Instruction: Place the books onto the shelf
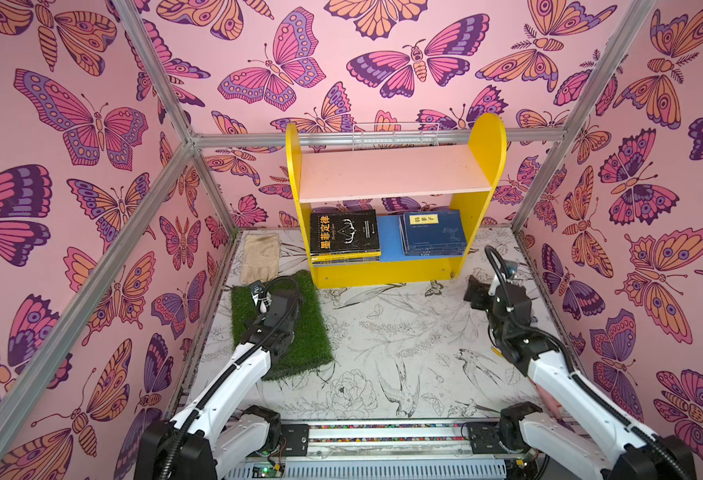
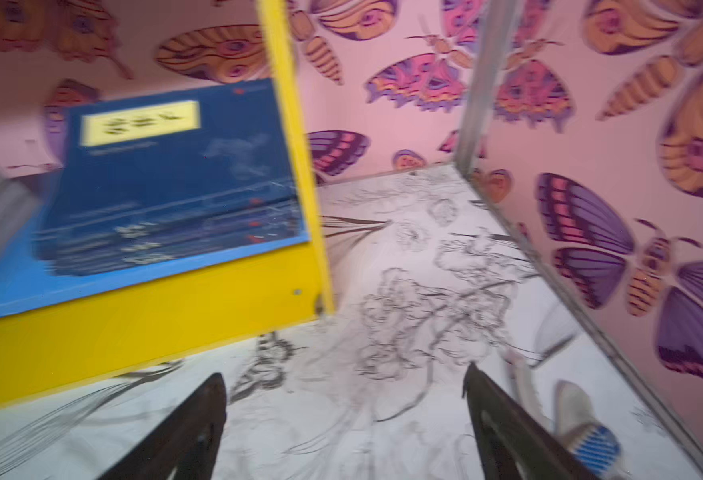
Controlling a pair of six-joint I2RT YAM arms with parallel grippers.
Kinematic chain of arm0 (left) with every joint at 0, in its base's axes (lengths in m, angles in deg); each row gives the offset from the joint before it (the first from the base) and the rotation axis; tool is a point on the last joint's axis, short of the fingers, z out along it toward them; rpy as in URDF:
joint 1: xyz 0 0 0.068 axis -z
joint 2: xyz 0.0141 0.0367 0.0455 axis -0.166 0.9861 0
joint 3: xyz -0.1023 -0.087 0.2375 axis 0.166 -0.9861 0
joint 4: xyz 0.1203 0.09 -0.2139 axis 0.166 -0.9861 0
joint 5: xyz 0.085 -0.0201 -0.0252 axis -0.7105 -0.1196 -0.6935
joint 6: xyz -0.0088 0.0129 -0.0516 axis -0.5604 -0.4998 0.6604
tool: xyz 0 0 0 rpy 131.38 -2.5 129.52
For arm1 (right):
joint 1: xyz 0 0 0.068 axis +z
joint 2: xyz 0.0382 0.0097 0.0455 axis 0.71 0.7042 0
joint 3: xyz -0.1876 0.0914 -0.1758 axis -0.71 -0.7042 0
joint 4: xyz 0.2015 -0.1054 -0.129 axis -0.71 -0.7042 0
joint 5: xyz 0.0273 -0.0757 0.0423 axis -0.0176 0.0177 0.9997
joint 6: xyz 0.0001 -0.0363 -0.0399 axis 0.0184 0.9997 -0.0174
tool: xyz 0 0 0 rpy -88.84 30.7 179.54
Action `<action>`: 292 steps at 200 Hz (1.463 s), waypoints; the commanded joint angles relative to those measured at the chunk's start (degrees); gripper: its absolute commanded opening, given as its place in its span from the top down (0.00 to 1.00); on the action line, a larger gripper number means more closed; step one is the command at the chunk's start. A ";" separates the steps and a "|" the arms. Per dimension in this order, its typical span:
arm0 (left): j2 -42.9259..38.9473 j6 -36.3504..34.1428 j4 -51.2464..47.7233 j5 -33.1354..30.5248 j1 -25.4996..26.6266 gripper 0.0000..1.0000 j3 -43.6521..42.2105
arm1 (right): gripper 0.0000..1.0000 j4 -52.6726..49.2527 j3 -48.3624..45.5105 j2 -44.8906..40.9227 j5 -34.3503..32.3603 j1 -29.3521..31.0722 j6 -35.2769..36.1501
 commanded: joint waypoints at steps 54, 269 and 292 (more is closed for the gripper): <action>14.01 -21.78 22.08 -13.20 -2.71 0.02 -4.04 | 0.03 24.70 -3.11 24.37 -13.90 -1.16 3.59; 27.33 -33.30 73.75 26.00 -15.00 0.01 -16.88 | 0.00 34.91 -3.98 32.79 16.08 -12.82 7.42; 26.94 -33.05 72.77 26.00 -15.00 0.01 -16.76 | 0.00 34.08 -3.24 33.23 16.66 -12.97 7.59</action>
